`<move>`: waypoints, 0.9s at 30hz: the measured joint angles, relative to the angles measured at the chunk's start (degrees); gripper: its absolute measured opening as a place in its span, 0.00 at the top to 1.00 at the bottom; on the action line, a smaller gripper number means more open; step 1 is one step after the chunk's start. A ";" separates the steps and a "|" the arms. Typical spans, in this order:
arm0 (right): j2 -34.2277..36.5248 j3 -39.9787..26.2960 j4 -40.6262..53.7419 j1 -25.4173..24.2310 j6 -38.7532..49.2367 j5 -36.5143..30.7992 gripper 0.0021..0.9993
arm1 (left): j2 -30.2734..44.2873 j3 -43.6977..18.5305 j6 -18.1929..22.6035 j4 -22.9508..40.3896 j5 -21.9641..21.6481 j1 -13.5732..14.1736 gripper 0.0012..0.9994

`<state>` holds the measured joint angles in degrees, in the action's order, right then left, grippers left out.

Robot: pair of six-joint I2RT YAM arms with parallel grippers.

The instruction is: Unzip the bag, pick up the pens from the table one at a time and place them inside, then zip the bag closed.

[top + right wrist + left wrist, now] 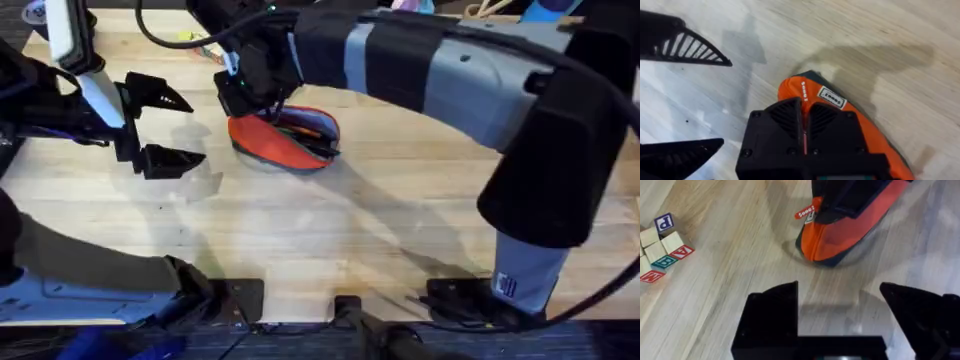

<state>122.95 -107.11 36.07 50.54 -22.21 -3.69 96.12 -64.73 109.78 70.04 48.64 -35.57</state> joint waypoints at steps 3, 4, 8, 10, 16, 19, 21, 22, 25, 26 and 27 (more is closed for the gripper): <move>-0.89 0.00 0.83 0.00 1.25 -0.20 0.97 | 0.00 0.00 0.00 0.00 0.00 0.00 0.01; -1.20 0.00 1.17 0.00 1.48 -0.29 0.97 | 0.00 0.00 0.00 0.02 0.00 0.00 0.01; -2.10 0.00 1.77 -0.04 2.12 -0.61 0.97 | 0.00 0.00 0.00 0.02 0.00 0.00 0.01; -2.24 0.00 1.90 -0.07 2.55 -0.62 0.97 | 0.00 0.00 0.00 0.00 0.00 0.00 0.01; -2.36 0.00 2.25 -0.09 5.02 3.26 0.97 | 0.00 0.00 0.00 0.00 0.00 0.00 0.01; -2.34 0.00 2.34 -0.09 5.39 3.94 0.97 | 0.00 0.00 0.00 0.02 0.00 0.00 0.01; -2.36 0.00 2.34 -0.09 5.82 4.19 0.97 | 0.00 0.00 0.00 0.00 0.00 0.00 0.01; -2.36 0.00 2.34 -0.09 6.07 4.22 0.97 | 0.00 0.00 0.00 0.00 0.00 0.00 0.01; -2.46 0.00 2.35 -0.09 6.45 4.57 0.97 | 0.00 0.00 0.00 0.00 0.00 0.00 0.01; -2.59 0.00 2.21 -0.09 6.48 4.62 0.97 | 0.00 0.00 0.00 0.00 0.00 0.00 0.01; -2.88 0.00 2.19 -0.09 6.64 4.64 0.97 | 0.00 0.00 0.00 0.02 0.00 0.00 0.01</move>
<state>120.08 -107.11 38.26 50.46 -15.57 0.95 96.12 -64.73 109.78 70.06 48.64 -35.57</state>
